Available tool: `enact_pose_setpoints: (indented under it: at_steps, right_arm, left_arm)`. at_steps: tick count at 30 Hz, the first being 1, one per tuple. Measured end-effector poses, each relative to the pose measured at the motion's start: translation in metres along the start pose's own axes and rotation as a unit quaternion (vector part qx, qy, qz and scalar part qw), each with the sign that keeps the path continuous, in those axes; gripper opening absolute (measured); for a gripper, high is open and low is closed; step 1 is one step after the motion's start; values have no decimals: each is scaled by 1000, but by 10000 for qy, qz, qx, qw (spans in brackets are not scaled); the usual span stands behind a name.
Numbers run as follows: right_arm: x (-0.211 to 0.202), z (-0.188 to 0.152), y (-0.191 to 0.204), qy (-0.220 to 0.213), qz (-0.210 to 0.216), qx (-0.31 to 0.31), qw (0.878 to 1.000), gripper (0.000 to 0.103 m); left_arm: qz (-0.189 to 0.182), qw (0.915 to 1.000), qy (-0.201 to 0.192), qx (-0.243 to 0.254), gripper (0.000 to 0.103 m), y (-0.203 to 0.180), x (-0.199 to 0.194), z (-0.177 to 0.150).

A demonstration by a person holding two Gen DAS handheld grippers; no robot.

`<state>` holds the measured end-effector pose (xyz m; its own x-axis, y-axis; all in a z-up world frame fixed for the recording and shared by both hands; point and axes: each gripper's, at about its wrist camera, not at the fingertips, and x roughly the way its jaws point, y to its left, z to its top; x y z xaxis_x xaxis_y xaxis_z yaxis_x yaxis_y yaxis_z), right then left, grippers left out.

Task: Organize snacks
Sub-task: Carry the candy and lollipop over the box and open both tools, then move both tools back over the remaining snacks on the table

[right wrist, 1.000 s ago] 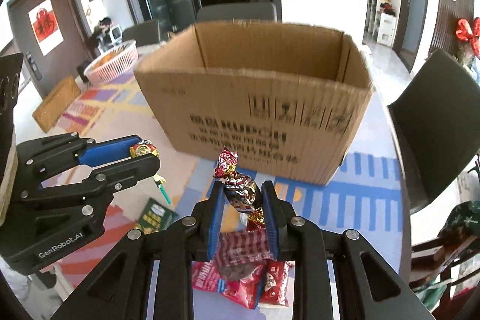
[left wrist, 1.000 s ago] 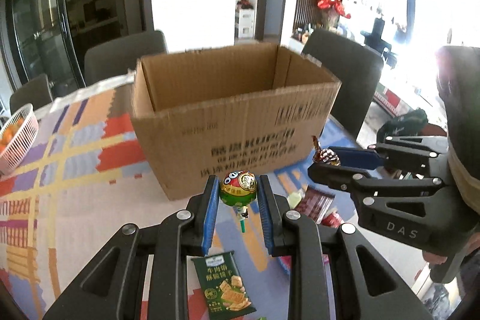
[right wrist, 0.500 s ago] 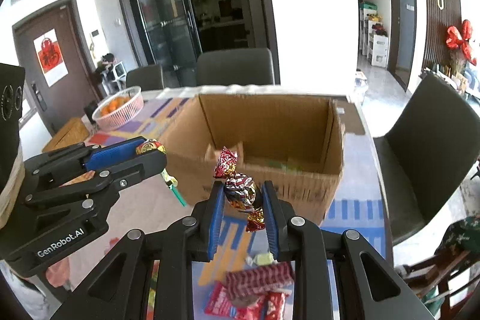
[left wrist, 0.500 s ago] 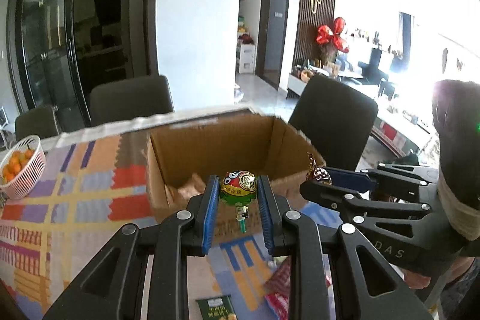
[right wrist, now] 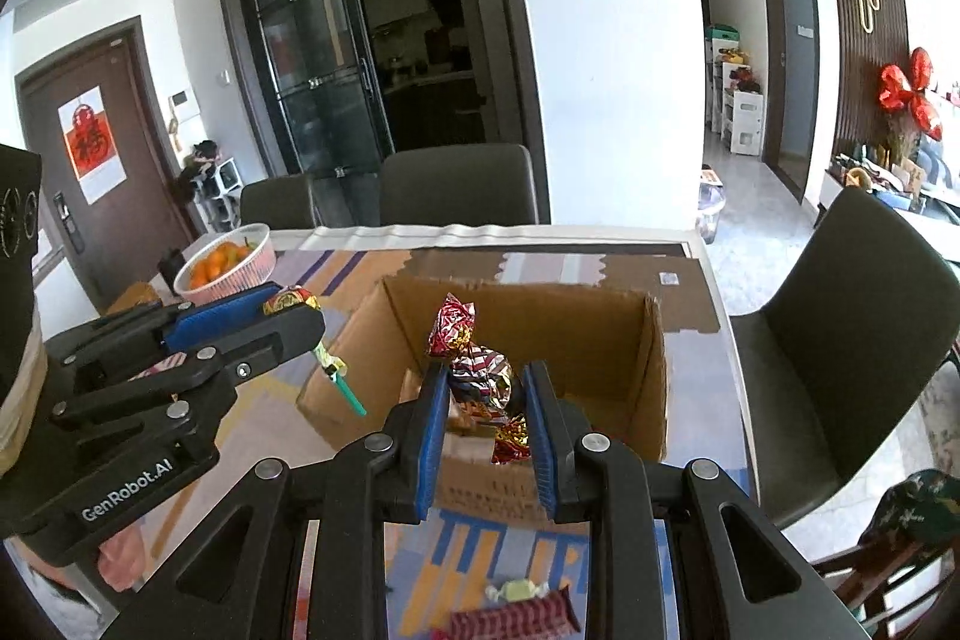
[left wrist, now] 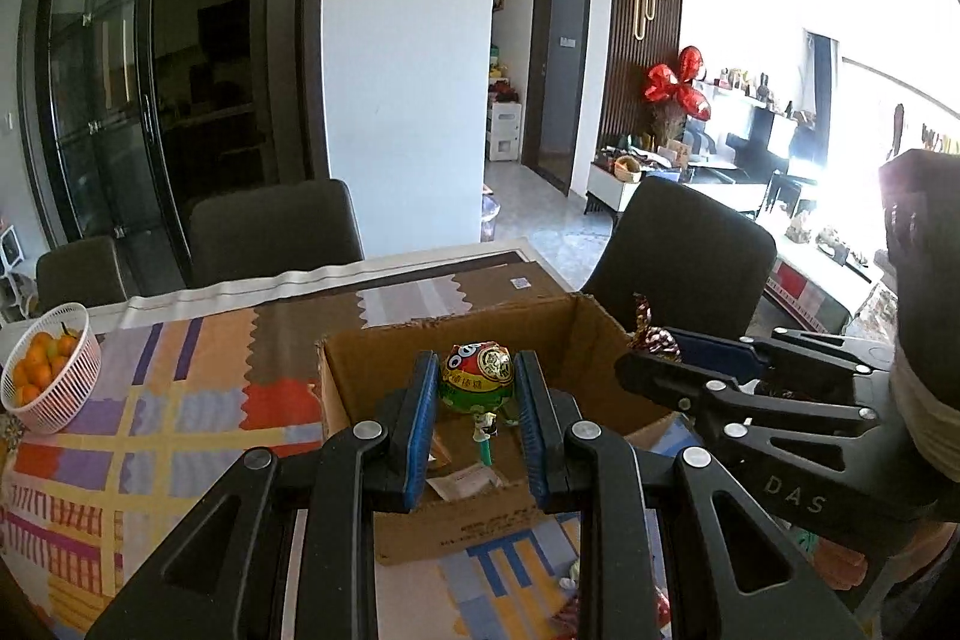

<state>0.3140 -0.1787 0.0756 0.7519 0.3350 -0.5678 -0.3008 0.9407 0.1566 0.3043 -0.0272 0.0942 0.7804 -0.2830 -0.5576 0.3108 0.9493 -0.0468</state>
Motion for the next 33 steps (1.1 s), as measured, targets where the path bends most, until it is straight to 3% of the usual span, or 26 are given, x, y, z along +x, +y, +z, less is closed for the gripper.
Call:
enact_pose_setpoints:
  at_steps: [8, 10, 11, 12, 13, 22, 25, 33]
  right_arm:
    - [24, 15, -4, 147, -142, 45, 9998, 27]
    - [30, 16, -6, 147, -254, 79, 9995, 28]
    - [31, 14, -9, 132, -387, 94, 9991, 33]
    - [32, 13, -9, 161, -538, 110, 9984, 44]
    - [32, 12, -9, 160, -639, 133, 9977, 46]
    - [5, -11, -9, 103, -969, 180, 9951, 51]
    - [-8, -20, -5, 83, -963, 208, 9951, 51]
    - [-34, -47, 6, 99, -920, 224, 9955, 51]
  left_arm:
    - [121, 9996, 259, -21, 27, 11, 30, 10]
    - [324, 9991, 256, 16, 53, 12, 32, 11]
    - [412, 9989, 204, 45, 56, 12, 30, 10]
    - [510, 9985, 161, 83, 56, 11, 28, 9]
    - [616, 9979, 162, 122, 56, 12, 27, 7]
    - [770, 9968, 192, 15, 62, 10, -9, -19]
    - [680, 9975, 202, -29, 64, 7, -24, -27]
    - [860, 9959, 267, 21, 71, -2, -53, -53]
